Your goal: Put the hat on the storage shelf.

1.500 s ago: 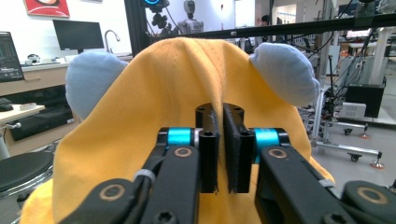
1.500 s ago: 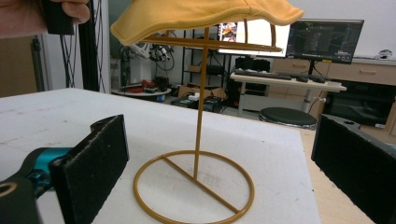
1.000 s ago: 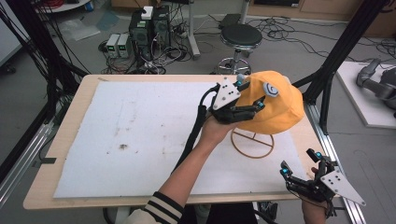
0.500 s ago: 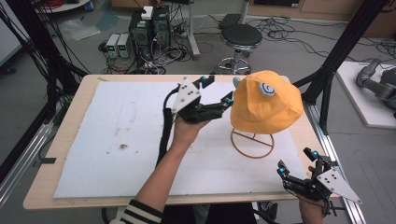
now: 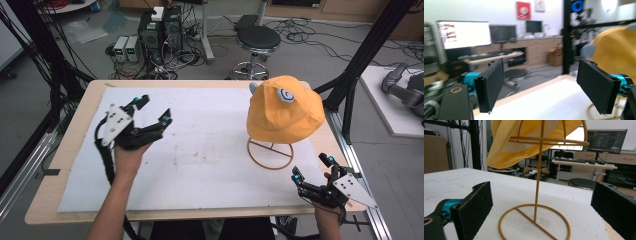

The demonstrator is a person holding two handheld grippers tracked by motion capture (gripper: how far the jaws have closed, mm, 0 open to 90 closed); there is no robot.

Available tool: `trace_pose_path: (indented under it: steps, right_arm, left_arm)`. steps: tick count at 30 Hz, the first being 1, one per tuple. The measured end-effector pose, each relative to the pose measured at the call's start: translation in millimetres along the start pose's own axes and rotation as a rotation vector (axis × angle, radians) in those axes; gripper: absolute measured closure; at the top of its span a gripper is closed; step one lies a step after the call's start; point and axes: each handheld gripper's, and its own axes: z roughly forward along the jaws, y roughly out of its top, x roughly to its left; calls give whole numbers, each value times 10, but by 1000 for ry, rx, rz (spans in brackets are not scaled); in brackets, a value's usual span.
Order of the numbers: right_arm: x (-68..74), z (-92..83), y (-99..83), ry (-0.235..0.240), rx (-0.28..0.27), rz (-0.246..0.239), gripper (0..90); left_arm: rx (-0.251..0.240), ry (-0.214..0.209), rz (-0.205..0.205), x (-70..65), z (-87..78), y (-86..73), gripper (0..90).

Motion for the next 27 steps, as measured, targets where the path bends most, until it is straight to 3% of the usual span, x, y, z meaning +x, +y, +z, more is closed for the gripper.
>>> trace_pose_path:
  steps: [3, 7, 14, 18, 27]
  right_arm:
    - [-1, 49, -7, 1, -1, 0, 35]
    - [-12, 81, -11, 9, 3, -13, 35]
    - [-68, 118, -5, -6, -10, -1, 35]
    - [-67, 171, -2, -5, -14, 4, 35]
    - [-90, 253, -26, -10, -16, 13, 35]
  left_arm:
    - [3, 83, -30, 206, -271, -89, 198]
    - [10, 155, -29, 365, -511, -190, 193]
    - [-16, 213, -29, 471, -827, -394, 190]
    - [25, 249, 2, 551, -940, -494, 190]
    - [53, 303, -13, 661, -1109, -652, 191]
